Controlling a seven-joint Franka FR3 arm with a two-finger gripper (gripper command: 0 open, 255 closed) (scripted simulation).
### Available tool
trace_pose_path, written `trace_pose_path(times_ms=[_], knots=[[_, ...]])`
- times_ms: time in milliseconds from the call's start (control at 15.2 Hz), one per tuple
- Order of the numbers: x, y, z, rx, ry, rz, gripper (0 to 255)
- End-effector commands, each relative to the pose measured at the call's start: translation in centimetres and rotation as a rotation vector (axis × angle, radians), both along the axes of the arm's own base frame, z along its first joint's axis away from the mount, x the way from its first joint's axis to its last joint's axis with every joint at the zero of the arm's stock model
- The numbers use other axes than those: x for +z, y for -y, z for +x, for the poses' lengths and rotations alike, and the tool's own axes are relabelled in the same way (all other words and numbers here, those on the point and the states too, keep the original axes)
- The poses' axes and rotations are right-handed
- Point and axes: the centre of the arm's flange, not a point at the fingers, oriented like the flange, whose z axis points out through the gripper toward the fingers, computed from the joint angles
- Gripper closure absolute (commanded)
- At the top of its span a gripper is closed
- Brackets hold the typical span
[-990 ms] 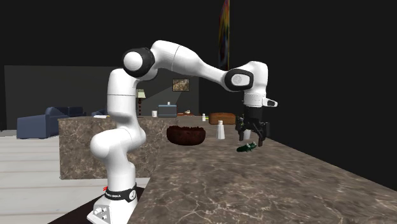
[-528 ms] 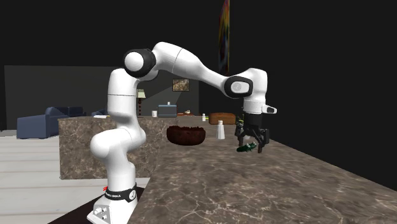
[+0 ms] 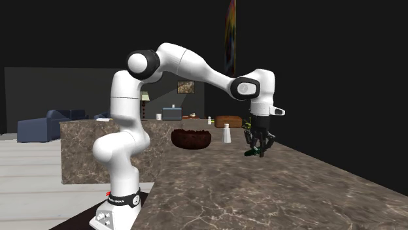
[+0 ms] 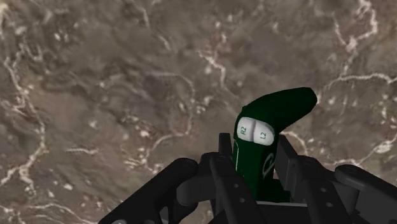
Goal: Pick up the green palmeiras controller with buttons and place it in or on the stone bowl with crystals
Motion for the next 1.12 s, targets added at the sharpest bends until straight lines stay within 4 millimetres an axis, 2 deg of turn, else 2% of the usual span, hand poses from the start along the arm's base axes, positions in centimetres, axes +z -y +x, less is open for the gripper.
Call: trace_pose_path(times_ms=[0, 396, 1056], knots=[[-0.4, -0.2, -0.1, 0.004, -0.013, -0.002, 255], [-0.5, -0.1, -0.2, 0.004, -0.013, -0.002, 255], [4.8, -0.1, -0.2, 0.004, -0.013, -0.002, 255]])
